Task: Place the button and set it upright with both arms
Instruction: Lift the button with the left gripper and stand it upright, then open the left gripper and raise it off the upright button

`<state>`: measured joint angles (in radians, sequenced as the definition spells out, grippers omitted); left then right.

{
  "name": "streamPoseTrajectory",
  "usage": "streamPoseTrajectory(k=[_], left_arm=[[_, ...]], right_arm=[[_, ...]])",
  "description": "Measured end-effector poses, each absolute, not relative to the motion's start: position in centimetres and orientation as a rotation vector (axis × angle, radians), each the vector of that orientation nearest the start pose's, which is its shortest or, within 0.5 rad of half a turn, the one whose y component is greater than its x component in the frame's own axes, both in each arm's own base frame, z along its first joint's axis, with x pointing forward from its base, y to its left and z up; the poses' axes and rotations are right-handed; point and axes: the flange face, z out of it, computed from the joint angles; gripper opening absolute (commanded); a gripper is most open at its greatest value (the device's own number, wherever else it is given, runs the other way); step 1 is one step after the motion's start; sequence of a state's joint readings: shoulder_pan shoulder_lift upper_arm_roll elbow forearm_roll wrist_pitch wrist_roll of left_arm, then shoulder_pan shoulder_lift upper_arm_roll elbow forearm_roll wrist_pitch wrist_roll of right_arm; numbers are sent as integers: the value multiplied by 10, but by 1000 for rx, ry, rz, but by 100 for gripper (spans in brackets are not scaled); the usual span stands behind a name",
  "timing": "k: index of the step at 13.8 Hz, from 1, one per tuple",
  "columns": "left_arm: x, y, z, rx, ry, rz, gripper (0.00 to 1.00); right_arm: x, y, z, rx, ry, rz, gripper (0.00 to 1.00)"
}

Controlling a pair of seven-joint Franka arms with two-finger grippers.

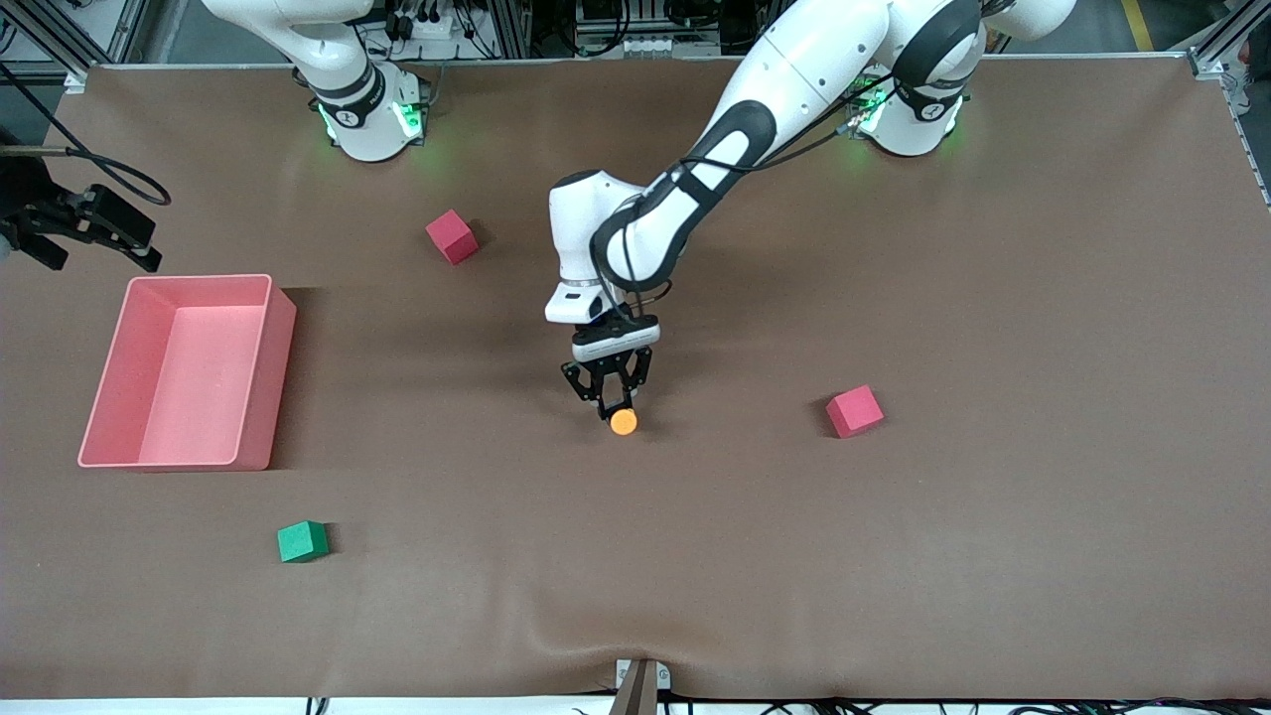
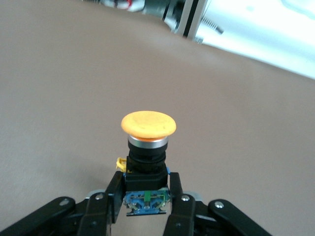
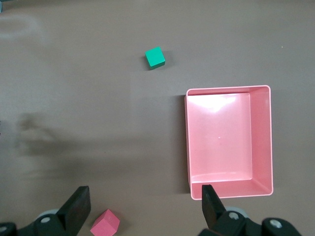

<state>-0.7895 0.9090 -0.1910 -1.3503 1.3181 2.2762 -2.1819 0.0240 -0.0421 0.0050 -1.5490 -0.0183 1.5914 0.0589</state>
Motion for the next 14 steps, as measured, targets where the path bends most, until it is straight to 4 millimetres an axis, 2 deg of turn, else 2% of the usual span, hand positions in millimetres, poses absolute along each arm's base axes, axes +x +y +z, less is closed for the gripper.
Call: streamPoseTrajectory(k=[3, 7, 10, 12, 14], left_arm=[[458, -593, 181, -2814, -480, -1498, 0], [452, -589, 161, -2762, -284, -1621, 0], [443, -580, 127, -2717, -134, -1716, 0], [441, -572, 114, -2689, -72, -1739, 0], [440, -570, 109, -2682, -43, -1742, 0]], right_arm=[[544, 14, 660, -3153, 48, -134, 100], [544, 14, 660, -3153, 48, -134, 100], [544, 14, 660, -3153, 48, -133, 100], [544, 14, 660, -3153, 48, -133, 100], [544, 14, 660, -3153, 48, -133, 100]])
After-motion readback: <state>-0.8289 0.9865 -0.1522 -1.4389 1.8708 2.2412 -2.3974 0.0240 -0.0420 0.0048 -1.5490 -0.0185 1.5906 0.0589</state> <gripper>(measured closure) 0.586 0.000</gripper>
